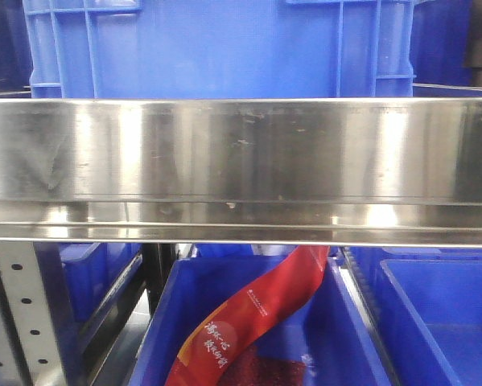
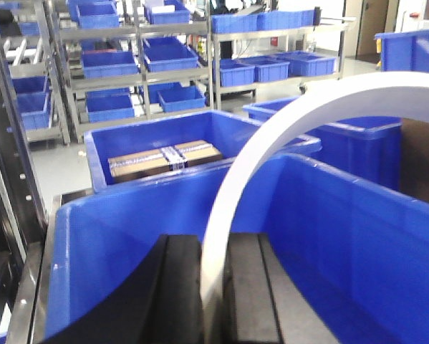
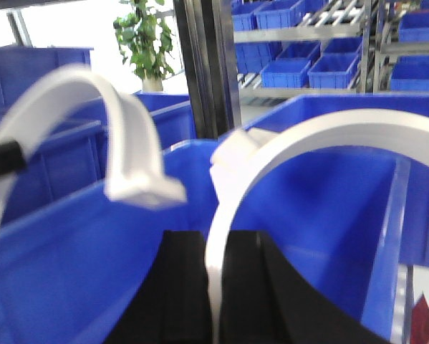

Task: Grab PVC pipe and place in blue bin
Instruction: 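Lower both held white clamps down into the blue bin, then open the left and right grippers to release the clamps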

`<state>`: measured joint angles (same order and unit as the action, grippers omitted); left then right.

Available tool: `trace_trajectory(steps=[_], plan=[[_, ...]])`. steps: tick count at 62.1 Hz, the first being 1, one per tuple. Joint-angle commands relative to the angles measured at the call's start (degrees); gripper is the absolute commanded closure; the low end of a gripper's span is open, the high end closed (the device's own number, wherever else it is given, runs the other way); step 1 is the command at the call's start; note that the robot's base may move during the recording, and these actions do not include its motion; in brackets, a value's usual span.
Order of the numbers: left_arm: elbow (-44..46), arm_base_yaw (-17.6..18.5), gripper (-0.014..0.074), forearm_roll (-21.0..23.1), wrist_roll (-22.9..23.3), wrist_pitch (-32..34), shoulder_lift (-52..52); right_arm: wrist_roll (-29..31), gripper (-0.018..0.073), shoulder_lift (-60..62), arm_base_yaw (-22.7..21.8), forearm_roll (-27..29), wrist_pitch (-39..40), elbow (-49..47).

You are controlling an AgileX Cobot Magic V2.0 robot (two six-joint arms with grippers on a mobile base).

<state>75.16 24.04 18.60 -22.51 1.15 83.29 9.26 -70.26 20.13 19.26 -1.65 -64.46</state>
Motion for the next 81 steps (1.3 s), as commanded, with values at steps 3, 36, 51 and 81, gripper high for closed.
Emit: trace_trajectory(steps=[3, 36, 51, 81], plan=[[2.4, -0.2, 0.0707, 0.5, 0.0, 1.6, 0.7, 0.3, 0.0722, -1.1, 0.0, -0.5, 2.2, -2.4], [3.9, -0.5, 0.0707, 0.5, 0.0, 1.8, 4.5, 0.3, 0.0722, -7.9, 0.0, -0.9, 3.4, -5.9], [3.9, -2.1, 0.0707, 0.5, 0.0, 1.9, 4.5, 0.3, 0.0722, -9.7, 0.0, -3.4, 3.2, -6.3], [3.9, -2.2, 0.0707, 0.5, 0.0, 1.3, 4.6, 0.3, 0.0719, -10.7, 0.0, -3.5, 3.4, -6.3]])
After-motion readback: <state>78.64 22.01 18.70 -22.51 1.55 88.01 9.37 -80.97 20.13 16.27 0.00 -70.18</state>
